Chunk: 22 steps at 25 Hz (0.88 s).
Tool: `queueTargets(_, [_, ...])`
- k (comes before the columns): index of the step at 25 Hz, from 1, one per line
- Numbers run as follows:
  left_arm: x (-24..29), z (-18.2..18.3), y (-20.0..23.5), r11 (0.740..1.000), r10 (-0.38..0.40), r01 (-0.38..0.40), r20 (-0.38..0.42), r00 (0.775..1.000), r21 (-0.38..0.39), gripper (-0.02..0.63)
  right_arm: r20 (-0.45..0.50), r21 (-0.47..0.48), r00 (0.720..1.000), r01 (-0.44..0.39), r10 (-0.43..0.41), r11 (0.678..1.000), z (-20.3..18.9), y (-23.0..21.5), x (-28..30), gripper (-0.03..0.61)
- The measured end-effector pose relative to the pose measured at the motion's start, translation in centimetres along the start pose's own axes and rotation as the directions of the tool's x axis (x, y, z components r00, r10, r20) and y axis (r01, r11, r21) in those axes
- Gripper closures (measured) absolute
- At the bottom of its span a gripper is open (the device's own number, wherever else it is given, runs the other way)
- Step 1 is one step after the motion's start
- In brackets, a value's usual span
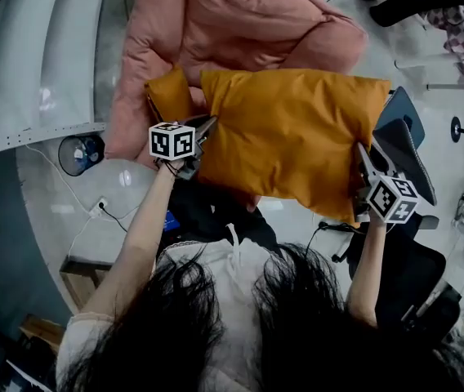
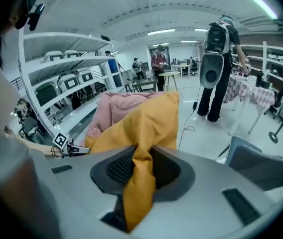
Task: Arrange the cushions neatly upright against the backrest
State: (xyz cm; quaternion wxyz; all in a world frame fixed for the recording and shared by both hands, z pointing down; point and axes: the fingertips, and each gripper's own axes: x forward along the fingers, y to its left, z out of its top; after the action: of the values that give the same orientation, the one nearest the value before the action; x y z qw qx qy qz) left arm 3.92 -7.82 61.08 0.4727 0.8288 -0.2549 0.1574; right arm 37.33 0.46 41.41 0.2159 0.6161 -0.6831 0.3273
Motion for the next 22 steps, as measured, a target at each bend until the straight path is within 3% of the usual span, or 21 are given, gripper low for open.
queueTargets(5, [-3.1, 5.4, -0.9, 0.982, 0.059, -0.063, 0.027, 0.998, 0.176, 0.586, 0.129, 0.027, 0.992, -0.004, 0.001, 1.0, 1.6, 3.2, -1.9, 0.482])
queueTargets(10, [-6.8, 14.2, -1.0, 0.958, 0.045, -0.086, 0.152, 0.987, 0.274, 0.586, 0.273, 0.047, 0.962, 0.005, -0.018, 0.999, 5.4, 6.2, -1.7, 0.482])
queueTargets(16, [-8.4, 24.1, 0.2, 0.901, 0.042, -0.131, 0.217, 0.975, 0.413, 0.588, 0.37, 0.156, 0.924, 0.045, -0.101, 0.987, 8.1, 8.2, 1.8, 0.482])
queueTargets(19, [-9.4, 27.9, 2.0, 0.857, 0.081, -0.189, 0.236, 0.968, 0.479, 0.589, 0.386, 0.215, 0.915, 0.038, -0.12, 0.976, 8.5, 9.9, 5.1, 0.482])
queueTargets(22, [-9.9, 31.2, 4.0, 0.834, 0.097, -0.217, 0.252, 0.963, 0.507, 0.589, 0.398, 0.257, 0.908, 0.026, -0.131, 0.966, 8.7, 10.9, 8.7, 0.482])
